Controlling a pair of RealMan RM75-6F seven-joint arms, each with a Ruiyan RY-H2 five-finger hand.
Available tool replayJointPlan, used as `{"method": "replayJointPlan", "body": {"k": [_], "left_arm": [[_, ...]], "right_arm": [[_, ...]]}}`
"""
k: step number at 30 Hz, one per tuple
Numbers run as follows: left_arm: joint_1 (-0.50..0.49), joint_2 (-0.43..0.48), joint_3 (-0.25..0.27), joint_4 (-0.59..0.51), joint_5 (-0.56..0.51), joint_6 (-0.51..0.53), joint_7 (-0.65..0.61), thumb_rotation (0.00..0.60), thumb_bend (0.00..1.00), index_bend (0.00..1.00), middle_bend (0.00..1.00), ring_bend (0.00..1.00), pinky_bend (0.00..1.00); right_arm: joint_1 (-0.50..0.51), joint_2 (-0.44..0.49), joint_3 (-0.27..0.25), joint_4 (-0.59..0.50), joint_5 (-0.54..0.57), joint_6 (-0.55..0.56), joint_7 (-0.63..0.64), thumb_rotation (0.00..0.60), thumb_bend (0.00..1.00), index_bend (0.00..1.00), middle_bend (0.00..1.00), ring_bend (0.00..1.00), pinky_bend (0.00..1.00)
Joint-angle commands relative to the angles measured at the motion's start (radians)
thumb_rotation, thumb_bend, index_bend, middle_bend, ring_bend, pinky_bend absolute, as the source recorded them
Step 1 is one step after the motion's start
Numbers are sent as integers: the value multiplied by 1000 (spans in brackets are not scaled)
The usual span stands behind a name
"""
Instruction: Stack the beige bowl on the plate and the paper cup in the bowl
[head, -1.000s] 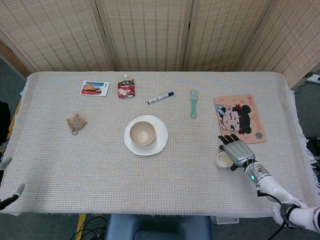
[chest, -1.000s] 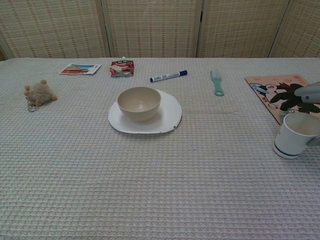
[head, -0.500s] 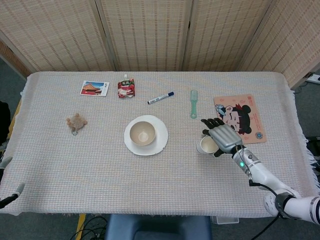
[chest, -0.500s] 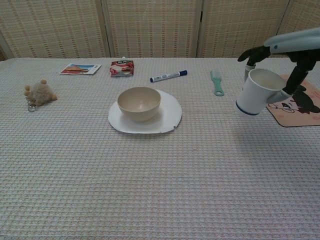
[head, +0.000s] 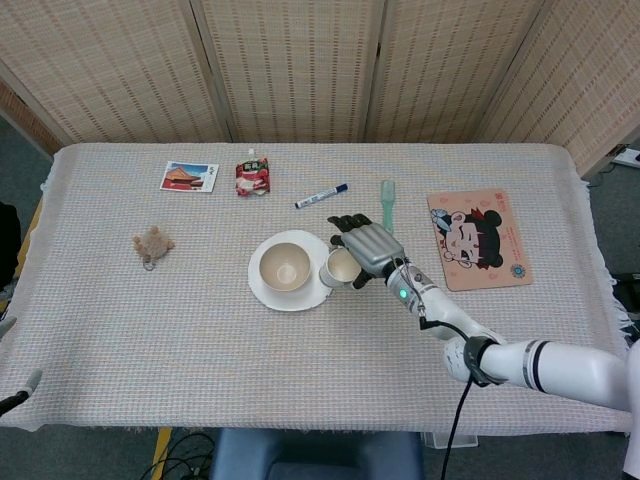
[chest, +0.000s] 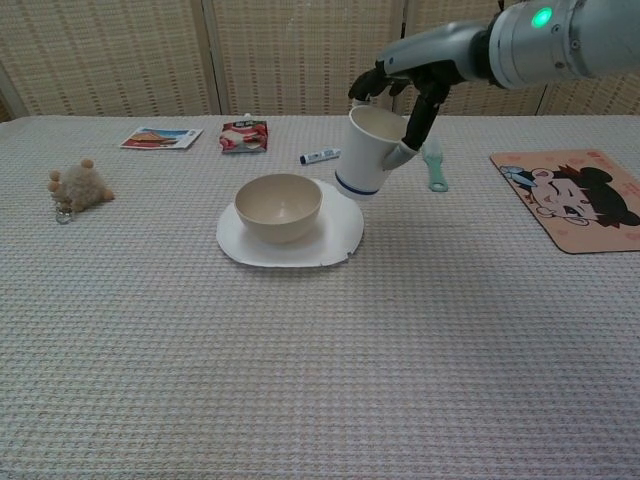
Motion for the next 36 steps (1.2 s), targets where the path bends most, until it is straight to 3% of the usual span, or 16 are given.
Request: {"method": "replayJointPlan", "body": {"k": [1, 10, 17, 27, 36], "left_arm": [[0, 1, 3, 0, 3, -5, -4, 600, 272, 177, 62, 0, 142], [8, 10, 2, 9, -4, -11, -45, 600, 272, 177, 62, 0, 142], [20, 19, -5, 14, -13, 1, -72, 600, 272, 179, 62, 0, 142], [33, 27, -11, 33, -22, 7, -115, 600, 272, 182, 62, 0, 141], [35, 25, -17, 38, -21, 11, -118, 600, 272, 182, 62, 0, 141]], "right_arm": [[75, -86, 4, 97, 68, -8, -25, 600, 244, 418, 0, 0, 0], [207, -278, -7, 358, 156, -85, -24, 600, 244, 418, 0, 0, 0], [283, -377, -14, 499, 184, -141, -21, 600, 244, 418, 0, 0, 0], [386, -445, -83, 591, 268, -147, -94, 600, 250, 418, 0, 0, 0], [431, -403, -164, 548, 381, -125, -165, 600, 260, 418, 0, 0, 0]]}}
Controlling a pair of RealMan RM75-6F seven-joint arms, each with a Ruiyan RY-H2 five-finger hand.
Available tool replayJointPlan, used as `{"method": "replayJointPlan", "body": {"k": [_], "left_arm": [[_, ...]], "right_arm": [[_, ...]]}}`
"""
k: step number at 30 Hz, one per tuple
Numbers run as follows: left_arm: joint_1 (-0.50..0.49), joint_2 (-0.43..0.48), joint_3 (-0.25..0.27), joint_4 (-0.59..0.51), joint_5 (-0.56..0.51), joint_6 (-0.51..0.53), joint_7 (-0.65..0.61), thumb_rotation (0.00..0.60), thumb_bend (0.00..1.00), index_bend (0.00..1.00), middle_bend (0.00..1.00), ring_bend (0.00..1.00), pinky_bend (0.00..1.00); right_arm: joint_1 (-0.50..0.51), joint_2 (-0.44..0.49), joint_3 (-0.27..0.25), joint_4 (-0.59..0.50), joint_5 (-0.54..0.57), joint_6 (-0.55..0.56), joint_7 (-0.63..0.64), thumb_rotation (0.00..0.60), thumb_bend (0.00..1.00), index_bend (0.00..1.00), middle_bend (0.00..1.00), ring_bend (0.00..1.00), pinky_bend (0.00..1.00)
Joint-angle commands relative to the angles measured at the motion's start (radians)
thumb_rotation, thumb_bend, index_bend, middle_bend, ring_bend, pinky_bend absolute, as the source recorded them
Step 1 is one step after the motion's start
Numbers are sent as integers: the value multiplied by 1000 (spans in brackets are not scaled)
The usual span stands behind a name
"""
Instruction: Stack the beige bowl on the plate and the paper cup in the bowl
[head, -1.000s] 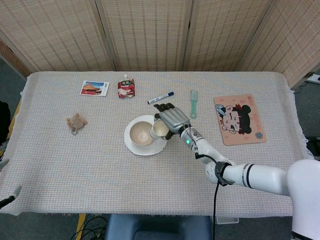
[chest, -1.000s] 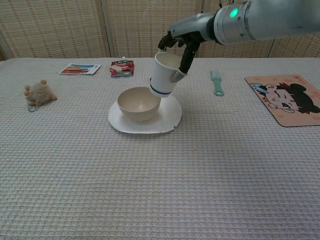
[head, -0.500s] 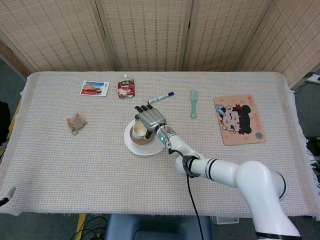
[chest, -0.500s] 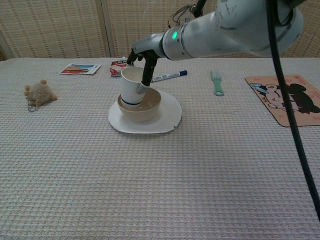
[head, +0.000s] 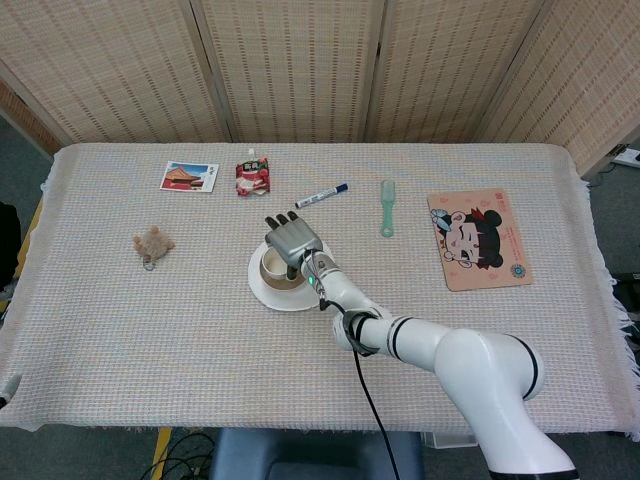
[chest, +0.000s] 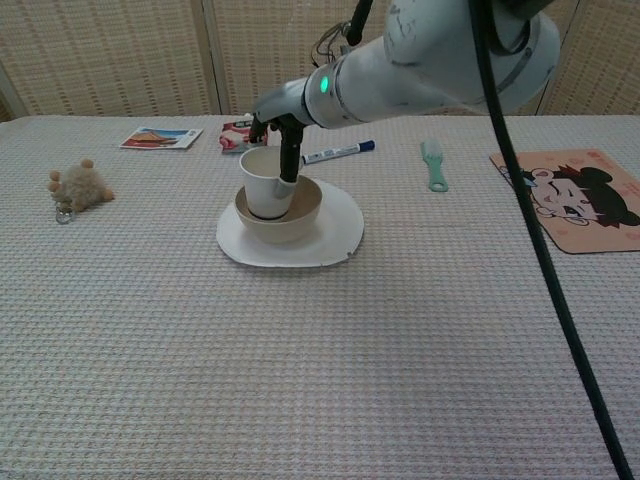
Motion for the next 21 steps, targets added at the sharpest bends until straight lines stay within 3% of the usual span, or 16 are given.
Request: {"method": "replayJointPlan", "body": {"k": [1, 8, 21], "left_arm": [[-2, -1, -1, 0, 1, -3, 3, 600, 272, 182, 62, 0, 142], [-11, -8, -3, 6, 1, -18, 9, 600, 272, 183, 62, 0, 142], [-7, -7, -7, 11, -7, -22, 2, 600, 272, 184, 62, 0, 142]], "right_arm": [[18, 23, -34, -27, 40, 16, -31, 600, 261, 418, 0, 0, 0], [48, 22, -74, -27, 106, 25, -77, 600, 263, 418, 0, 0, 0], [39, -34, -73, 52, 81, -32, -50, 600, 263, 418, 0, 0, 0]]}}
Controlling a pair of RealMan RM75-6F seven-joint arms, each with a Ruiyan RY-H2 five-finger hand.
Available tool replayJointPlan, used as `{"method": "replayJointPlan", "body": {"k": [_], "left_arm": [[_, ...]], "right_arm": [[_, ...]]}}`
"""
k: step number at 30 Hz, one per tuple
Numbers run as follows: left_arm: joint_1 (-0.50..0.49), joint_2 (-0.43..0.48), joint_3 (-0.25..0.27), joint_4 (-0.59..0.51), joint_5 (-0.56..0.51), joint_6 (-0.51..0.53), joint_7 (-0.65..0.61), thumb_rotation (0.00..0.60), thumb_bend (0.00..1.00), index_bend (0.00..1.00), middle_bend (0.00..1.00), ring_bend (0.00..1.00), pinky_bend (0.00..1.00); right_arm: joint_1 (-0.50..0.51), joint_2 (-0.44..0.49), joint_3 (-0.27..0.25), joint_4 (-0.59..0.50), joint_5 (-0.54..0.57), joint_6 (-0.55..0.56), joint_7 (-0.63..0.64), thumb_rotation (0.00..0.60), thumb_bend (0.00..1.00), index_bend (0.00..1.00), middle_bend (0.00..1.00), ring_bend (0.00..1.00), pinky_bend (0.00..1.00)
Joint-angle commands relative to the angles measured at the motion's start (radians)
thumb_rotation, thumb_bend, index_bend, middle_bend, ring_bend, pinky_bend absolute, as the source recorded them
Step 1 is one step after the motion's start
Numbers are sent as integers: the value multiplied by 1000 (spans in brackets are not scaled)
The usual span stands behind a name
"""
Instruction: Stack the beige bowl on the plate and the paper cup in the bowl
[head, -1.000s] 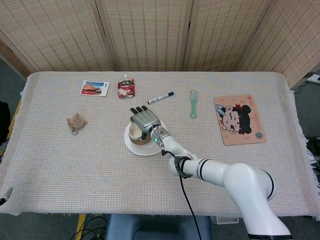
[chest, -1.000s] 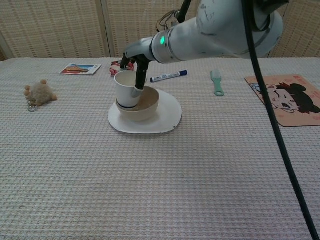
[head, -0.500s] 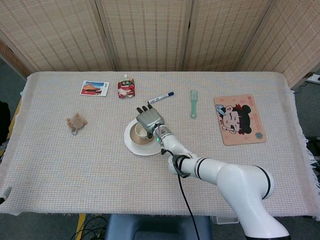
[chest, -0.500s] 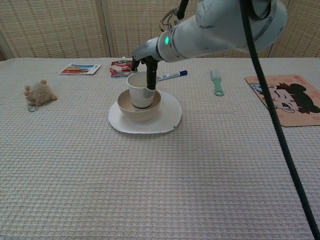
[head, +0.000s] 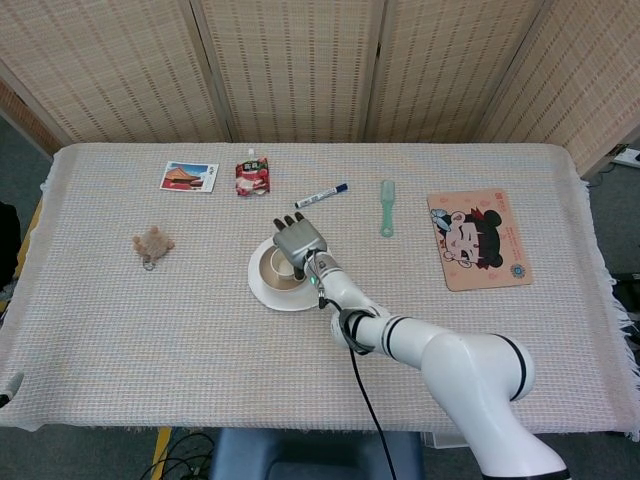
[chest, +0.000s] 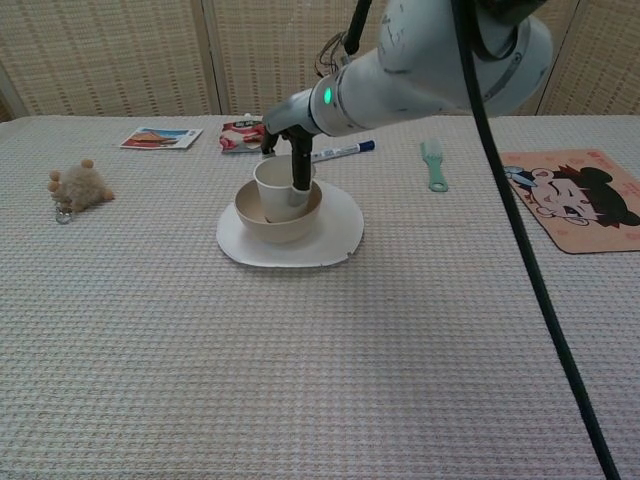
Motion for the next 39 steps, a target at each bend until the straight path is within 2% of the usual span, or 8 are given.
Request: {"method": "replayJointPlan", "body": {"k": [1, 6, 13, 20, 25, 30, 33, 39], "left_arm": [[0, 0, 0, 0, 0, 0, -1, 600, 272, 185, 62, 0, 142], [1, 1, -2, 0, 2, 4, -2, 600, 272, 185, 62, 0, 142], [1, 0, -2, 2, 0, -1, -2, 600, 272, 186, 62, 0, 142], [-2, -2, -3, 5, 0, -6, 0, 600, 272, 186, 62, 0, 142], [-2, -2, -4, 9, -1, -5, 2, 600, 272, 186, 62, 0, 142], [-2, -4, -2, 0, 6, -2, 21, 600, 272, 186, 62, 0, 142], [-7, -5, 1, -9, 17, -4, 43, 600, 272, 186, 62, 0, 141], [-27, -9, 20, -38, 51, -27, 101, 600, 272, 186, 62, 0, 142]], "right_arm": [[0, -6, -5, 6, -3, -5, 3, 600, 263, 418, 0, 0, 0], [2, -13, -17, 11, 0, -7, 6, 600, 263, 400, 0, 0, 0], [9, 4, -31, -5, 17, -15, 12, 600, 218, 12, 0, 0, 0], [8, 43, -26, -46, -1, -18, 40, 600, 188, 0, 0, 0, 0], [0, 161, -26, -201, -31, 39, 59, 600, 188, 0, 0, 0, 0], [-85, 371, -14, -508, -153, 228, 111, 600, 187, 0, 0, 0, 0], [-194, 479, -19, -682, -300, 384, 166, 600, 187, 0, 0, 0, 0], [-530, 603, -155, -896, -705, 778, 281, 600, 185, 0, 0, 0, 0]]}}
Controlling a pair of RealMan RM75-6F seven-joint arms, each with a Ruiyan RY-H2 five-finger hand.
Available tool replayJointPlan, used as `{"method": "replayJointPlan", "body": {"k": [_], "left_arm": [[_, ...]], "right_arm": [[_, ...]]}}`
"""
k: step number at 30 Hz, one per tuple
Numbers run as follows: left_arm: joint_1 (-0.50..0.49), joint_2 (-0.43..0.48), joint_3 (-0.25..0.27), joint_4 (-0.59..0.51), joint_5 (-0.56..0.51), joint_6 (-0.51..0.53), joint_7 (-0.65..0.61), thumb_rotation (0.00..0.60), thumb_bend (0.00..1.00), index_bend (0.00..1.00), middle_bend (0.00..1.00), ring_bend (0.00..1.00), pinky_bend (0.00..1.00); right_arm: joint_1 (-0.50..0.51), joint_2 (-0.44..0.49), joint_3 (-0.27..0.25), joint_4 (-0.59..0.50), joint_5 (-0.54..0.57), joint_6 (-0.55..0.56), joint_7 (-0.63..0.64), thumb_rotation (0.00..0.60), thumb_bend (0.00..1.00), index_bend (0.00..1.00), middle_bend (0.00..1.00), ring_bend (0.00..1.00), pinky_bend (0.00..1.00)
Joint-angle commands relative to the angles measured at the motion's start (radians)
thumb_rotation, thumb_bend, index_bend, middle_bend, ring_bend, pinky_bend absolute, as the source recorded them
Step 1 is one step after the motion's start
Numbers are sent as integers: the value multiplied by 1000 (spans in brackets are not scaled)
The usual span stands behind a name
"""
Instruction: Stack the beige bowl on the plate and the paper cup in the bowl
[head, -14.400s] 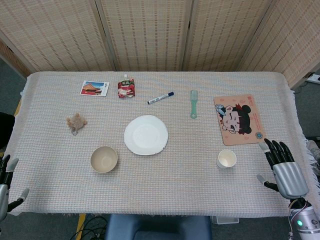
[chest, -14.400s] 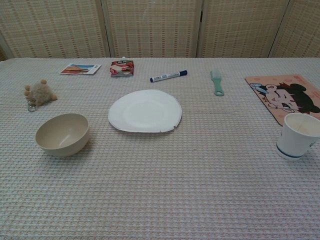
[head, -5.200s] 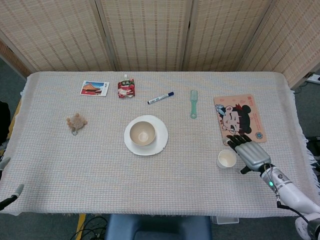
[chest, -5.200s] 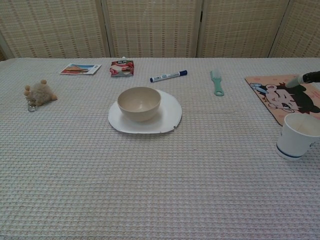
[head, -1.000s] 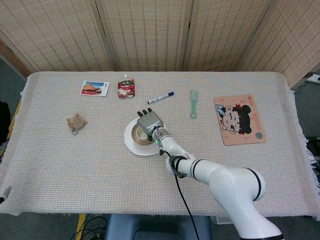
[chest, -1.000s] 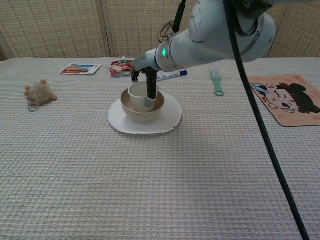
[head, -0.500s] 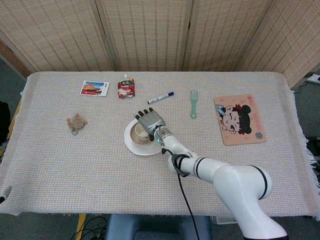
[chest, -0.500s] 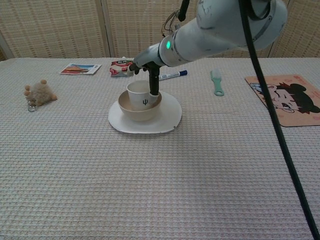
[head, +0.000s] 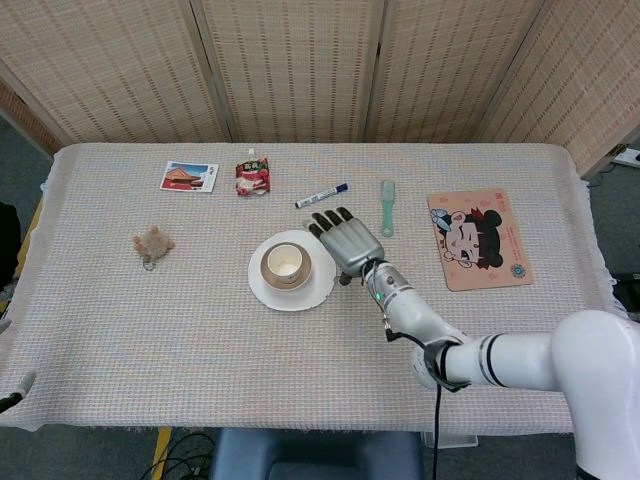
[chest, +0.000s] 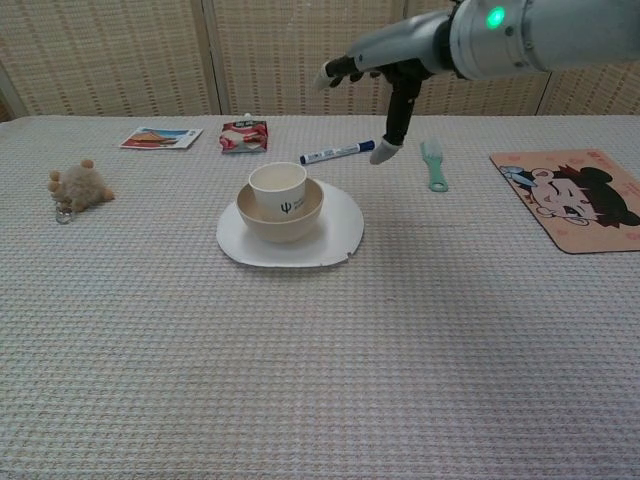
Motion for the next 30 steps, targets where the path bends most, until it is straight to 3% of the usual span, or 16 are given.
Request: {"method": "replayJointPlan", "body": {"k": [1, 5, 11, 20, 30], "left_arm": [[-12, -3, 11, -18, 16, -17, 32, 600, 272, 186, 62, 0, 142], [-22, -4, 24, -42, 31, -37, 75, 600, 272, 186, 62, 0, 142], [-35, -6, 42, -75, 45, -67, 132, 600, 272, 185, 62, 0, 142], [-51, -14, 50, -89, 61, -82, 180, 600, 273, 185, 62, 0, 142], [-55, -21, 49, -85, 60, -77, 194, 600, 272, 185, 62, 0, 141]], "right_arm": [[-361, 158, -139, -193, -416, 401, 136, 600, 185, 0, 0, 0, 0], [-560, 164, -220, -167, -592, 585, 187, 600, 184, 0, 0, 0, 0], [-795, 141, -266, -53, -732, 749, 273, 600, 184, 0, 0, 0, 0], [-1008, 67, -231, 146, -813, 815, 378, 600, 185, 0, 0, 0, 0], [-1074, 77, -165, 159, -880, 766, 382, 600, 185, 0, 0, 0, 0]]}}
